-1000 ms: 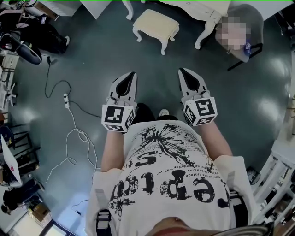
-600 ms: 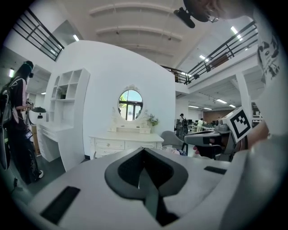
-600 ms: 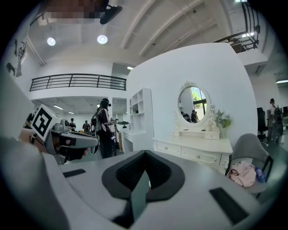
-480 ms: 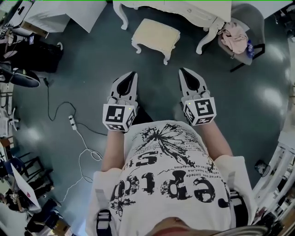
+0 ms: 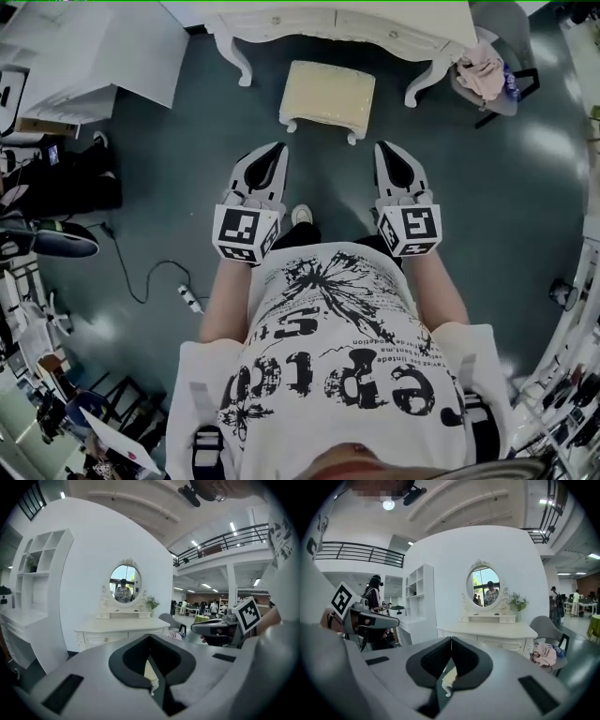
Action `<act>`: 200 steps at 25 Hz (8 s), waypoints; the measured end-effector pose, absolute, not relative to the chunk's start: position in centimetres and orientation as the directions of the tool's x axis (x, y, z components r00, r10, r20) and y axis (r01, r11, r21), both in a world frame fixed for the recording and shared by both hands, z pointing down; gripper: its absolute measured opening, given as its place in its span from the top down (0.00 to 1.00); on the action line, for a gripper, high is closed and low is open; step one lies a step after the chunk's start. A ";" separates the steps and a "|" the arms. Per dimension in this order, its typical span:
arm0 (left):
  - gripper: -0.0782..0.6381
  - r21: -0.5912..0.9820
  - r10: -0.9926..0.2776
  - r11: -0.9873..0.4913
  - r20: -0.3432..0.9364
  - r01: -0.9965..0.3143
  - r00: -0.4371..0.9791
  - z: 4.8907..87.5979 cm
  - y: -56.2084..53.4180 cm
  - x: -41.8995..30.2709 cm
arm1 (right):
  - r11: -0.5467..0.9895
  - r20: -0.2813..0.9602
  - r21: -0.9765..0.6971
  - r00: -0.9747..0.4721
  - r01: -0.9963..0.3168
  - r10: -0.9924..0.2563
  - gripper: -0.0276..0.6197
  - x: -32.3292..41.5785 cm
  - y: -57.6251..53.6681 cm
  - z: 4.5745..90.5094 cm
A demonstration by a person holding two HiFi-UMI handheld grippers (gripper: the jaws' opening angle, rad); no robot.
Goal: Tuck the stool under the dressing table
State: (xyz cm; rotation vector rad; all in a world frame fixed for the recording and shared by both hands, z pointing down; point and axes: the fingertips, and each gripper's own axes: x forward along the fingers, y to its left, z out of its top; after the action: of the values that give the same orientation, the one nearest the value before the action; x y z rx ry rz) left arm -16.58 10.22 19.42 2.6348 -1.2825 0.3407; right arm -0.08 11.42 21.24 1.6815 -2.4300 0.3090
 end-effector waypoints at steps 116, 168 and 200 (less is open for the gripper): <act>0.86 0.217 -0.541 -0.637 0.557 -0.739 0.630 70.6 -36.0 -9.3 | -0.011 0.679 -0.052 -0.027 -0.999 -0.733 0.93 6.5 -30.2 71.8; 0.86 0.006 -0.698 -0.716 0.005 -0.698 0.716 5.3 -19.2 -12.9 | 0.166 0.074 0.028 -0.164 -0.986 -0.984 0.93 3.7 -14.3 6.3; 0.86 -0.009 -0.692 -0.722 0.029 -0.692 0.721 4.5 -18.3 -12.5 | 0.205 0.099 0.028 -0.201 -0.978 -0.975 0.93 2.4 -13.5 6.9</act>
State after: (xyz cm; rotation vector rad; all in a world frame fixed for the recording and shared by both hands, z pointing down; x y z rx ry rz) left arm -12.48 -18.34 4.45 2.9123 -1.1709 0.0481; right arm 2.40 -13.50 6.89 1.9224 -2.3639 0.0623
